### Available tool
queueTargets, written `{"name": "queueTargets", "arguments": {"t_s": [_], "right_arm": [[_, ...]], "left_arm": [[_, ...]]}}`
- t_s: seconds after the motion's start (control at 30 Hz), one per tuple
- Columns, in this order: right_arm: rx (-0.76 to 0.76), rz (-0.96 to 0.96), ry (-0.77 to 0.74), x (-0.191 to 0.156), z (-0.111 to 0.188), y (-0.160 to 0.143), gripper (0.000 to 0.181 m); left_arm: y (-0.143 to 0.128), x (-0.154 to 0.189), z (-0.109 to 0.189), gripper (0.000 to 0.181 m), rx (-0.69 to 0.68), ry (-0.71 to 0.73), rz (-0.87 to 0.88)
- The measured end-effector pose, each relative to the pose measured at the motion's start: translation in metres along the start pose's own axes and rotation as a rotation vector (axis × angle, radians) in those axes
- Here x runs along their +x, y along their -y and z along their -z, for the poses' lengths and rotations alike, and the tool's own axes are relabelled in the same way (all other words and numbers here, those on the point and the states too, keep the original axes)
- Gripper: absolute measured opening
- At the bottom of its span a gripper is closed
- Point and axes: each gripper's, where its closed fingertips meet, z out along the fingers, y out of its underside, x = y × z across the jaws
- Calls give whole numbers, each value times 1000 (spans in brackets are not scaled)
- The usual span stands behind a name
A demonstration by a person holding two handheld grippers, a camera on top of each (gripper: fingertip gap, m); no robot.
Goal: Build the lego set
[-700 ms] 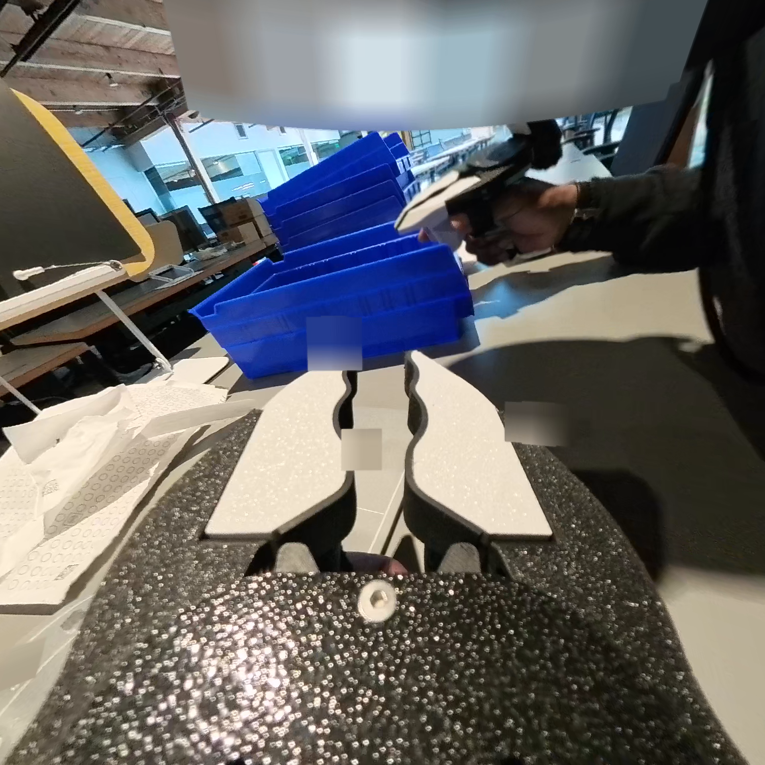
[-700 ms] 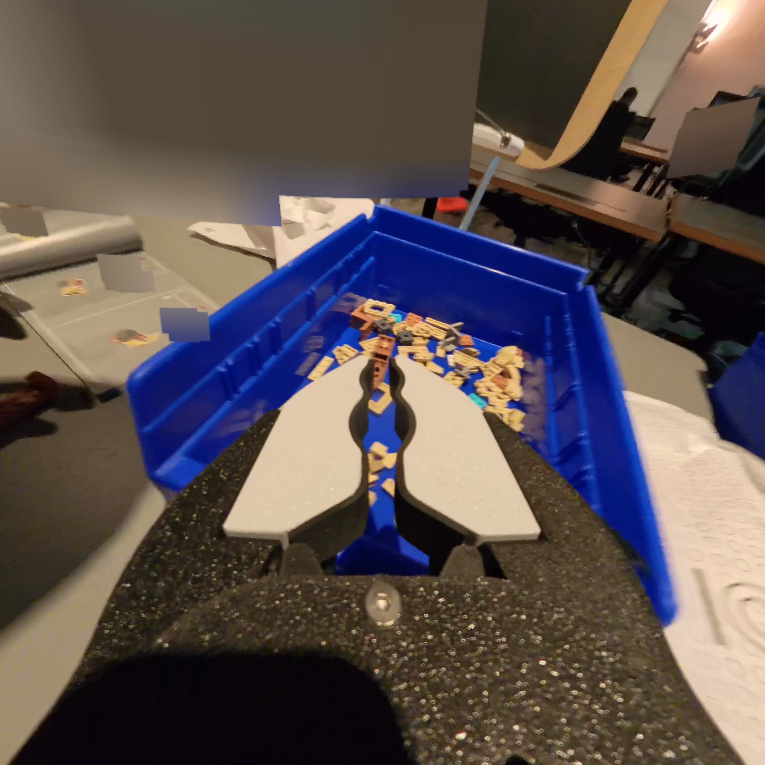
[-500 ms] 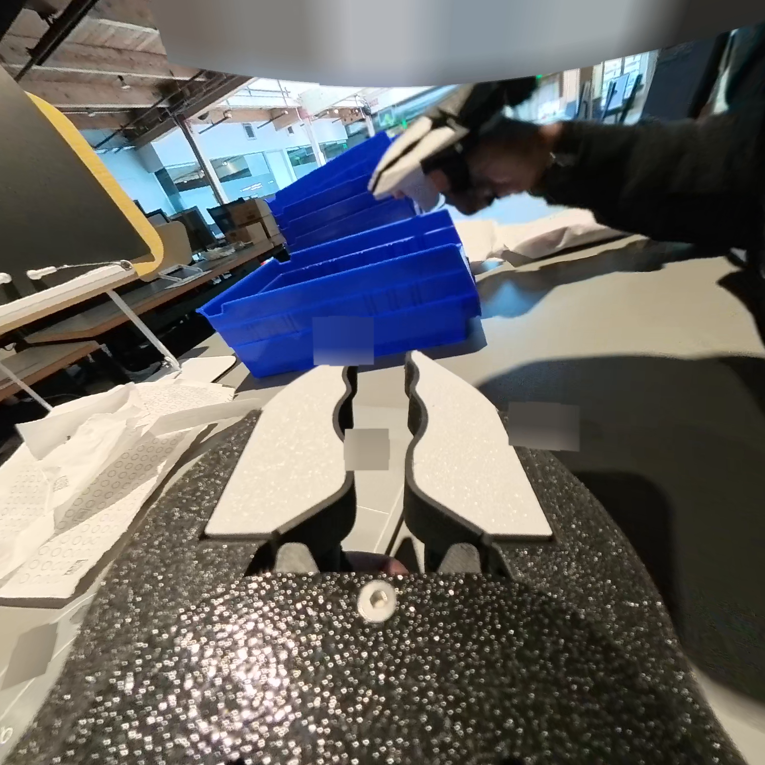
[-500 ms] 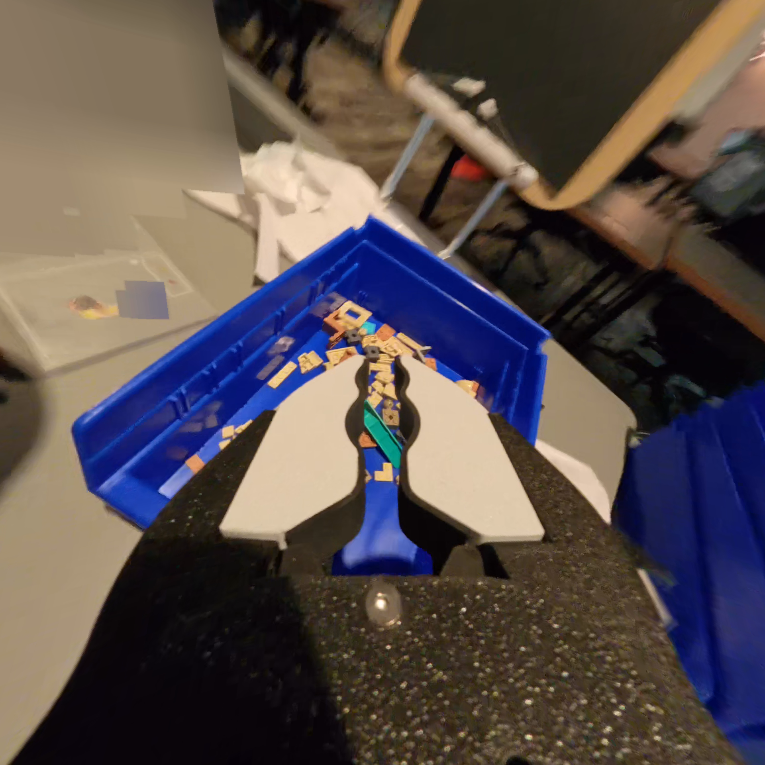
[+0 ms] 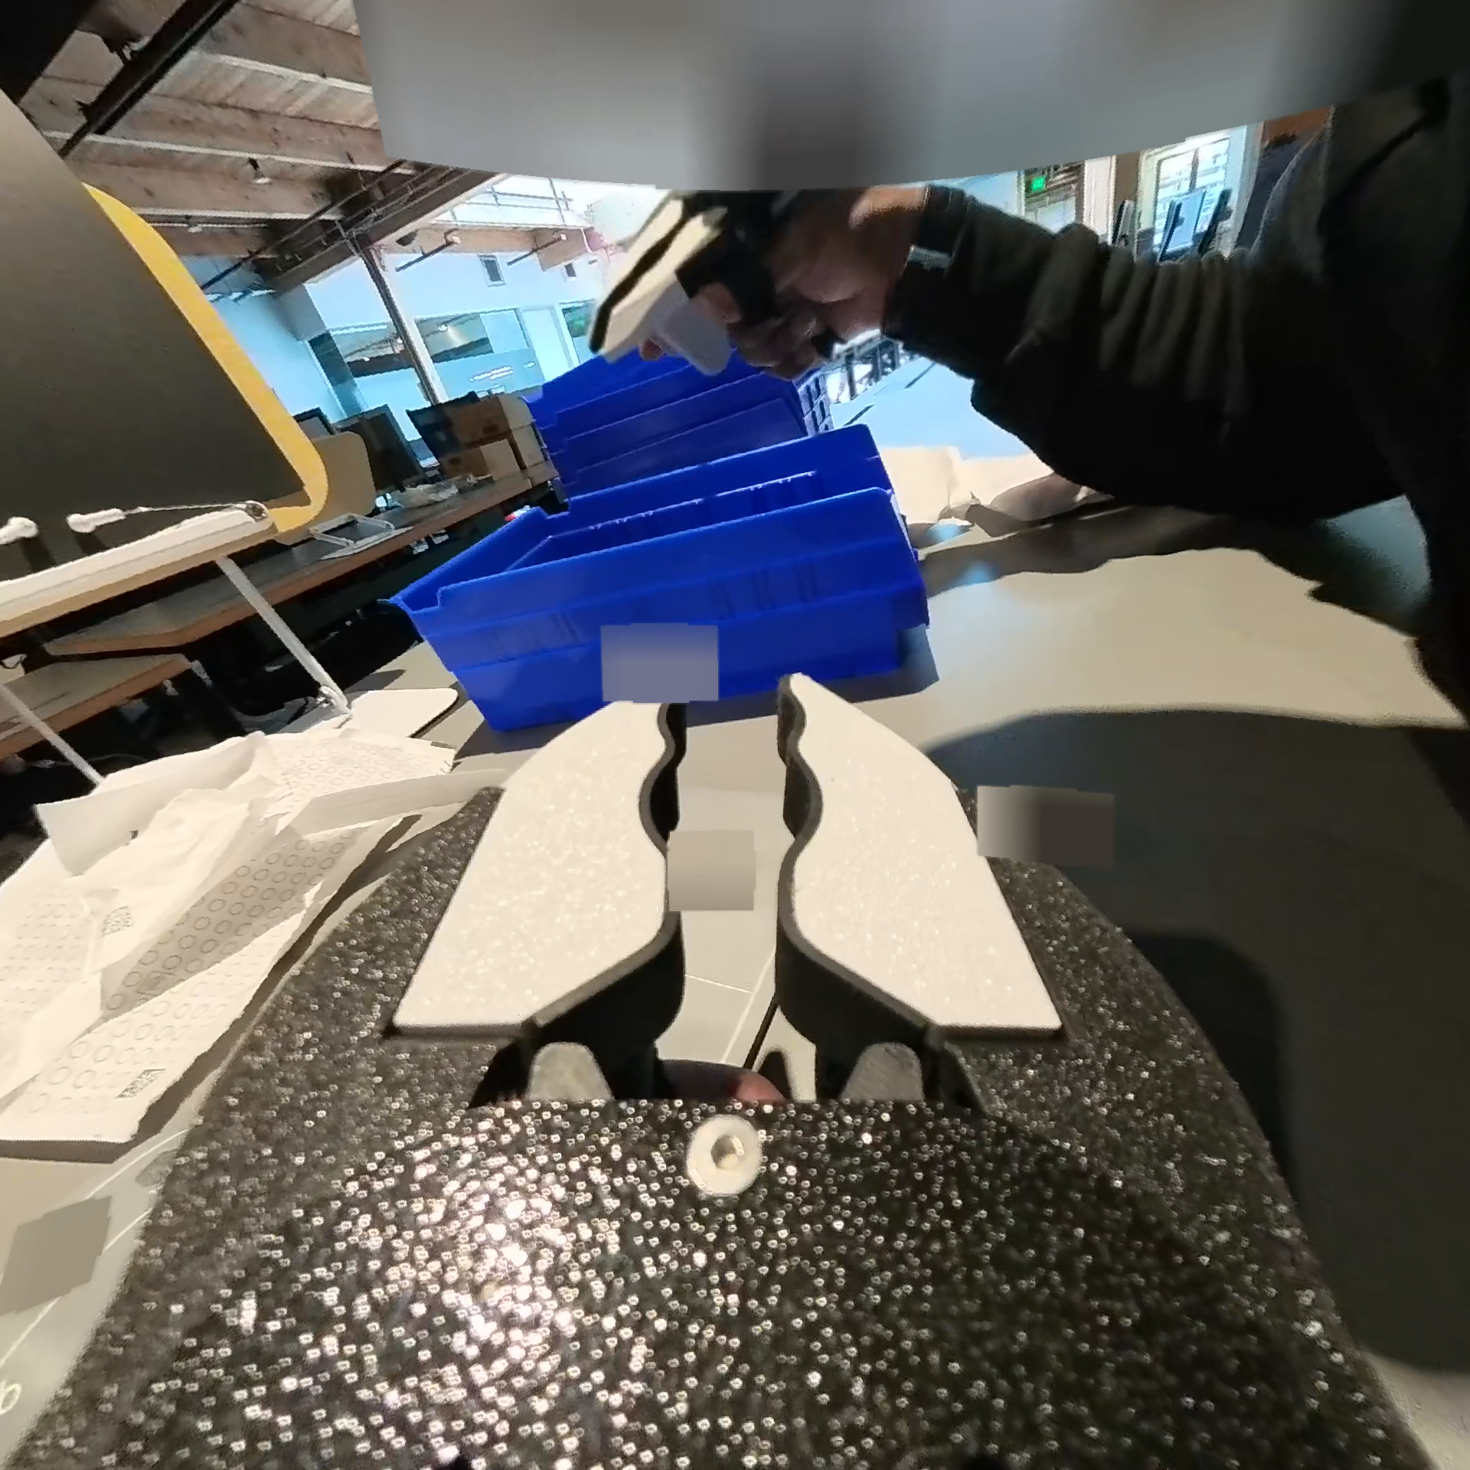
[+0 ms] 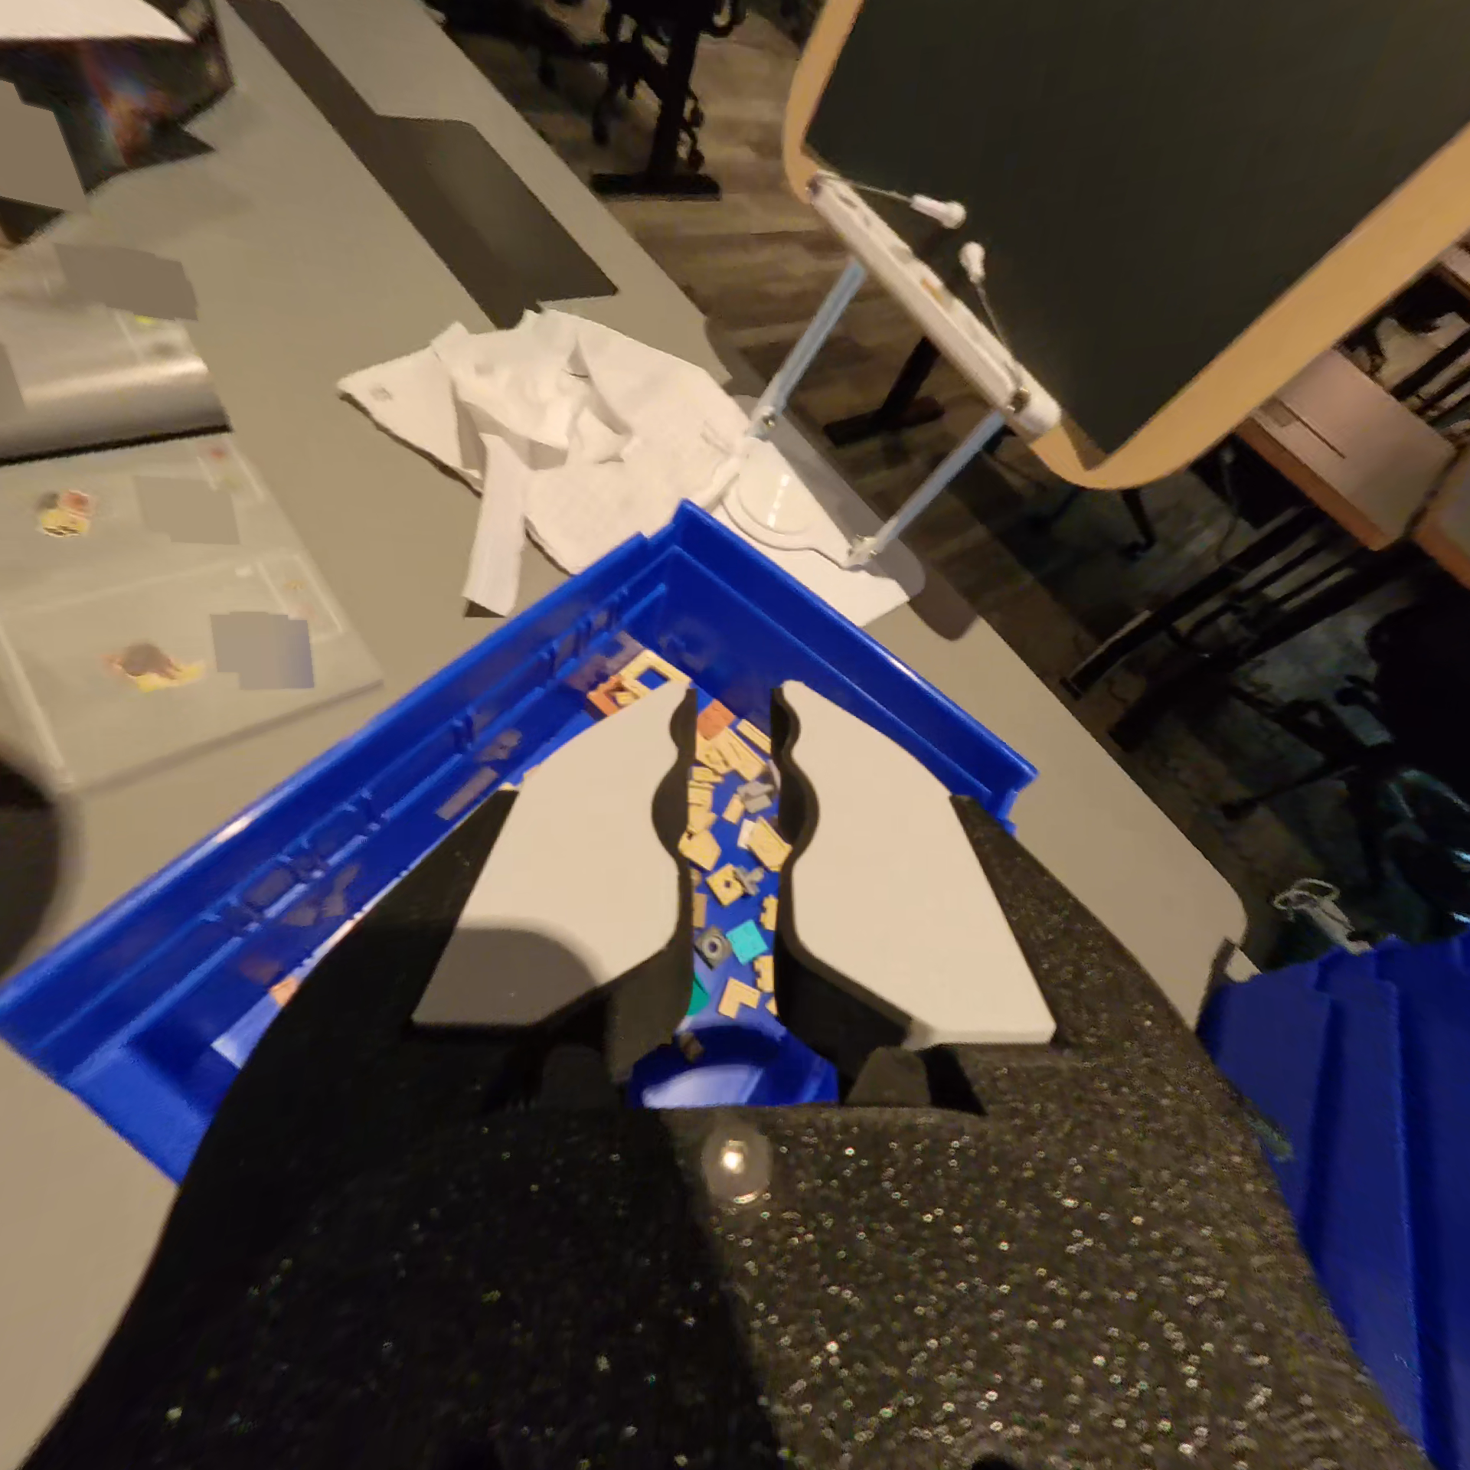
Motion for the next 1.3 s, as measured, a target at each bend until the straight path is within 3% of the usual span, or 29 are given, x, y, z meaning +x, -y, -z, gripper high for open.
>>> {"name": "queueTargets", "arguments": {"t_s": [0.5, 0.67, 0.9, 1.07, 1.3], "right_arm": [[-62, -19, 9, 25, 11, -28, 16], [-187, 77, 79, 0, -13, -49, 19], [-506, 398, 117, -33, -52, -95, 24], [-599, 326, 196, -45, -60, -121, 27], [-595, 207, 266, -55, -69, -128, 27]], "left_arm": [[0, 2, -1, 21, -7, -9, -14], [0, 4, -1, 21, -10, -11, -23], [0, 6, -1, 21, -16, -16, -41], [1, 6, -1, 21, -12, -15, -51], [2, 6, -1, 21, -11, -14, -47]]}}
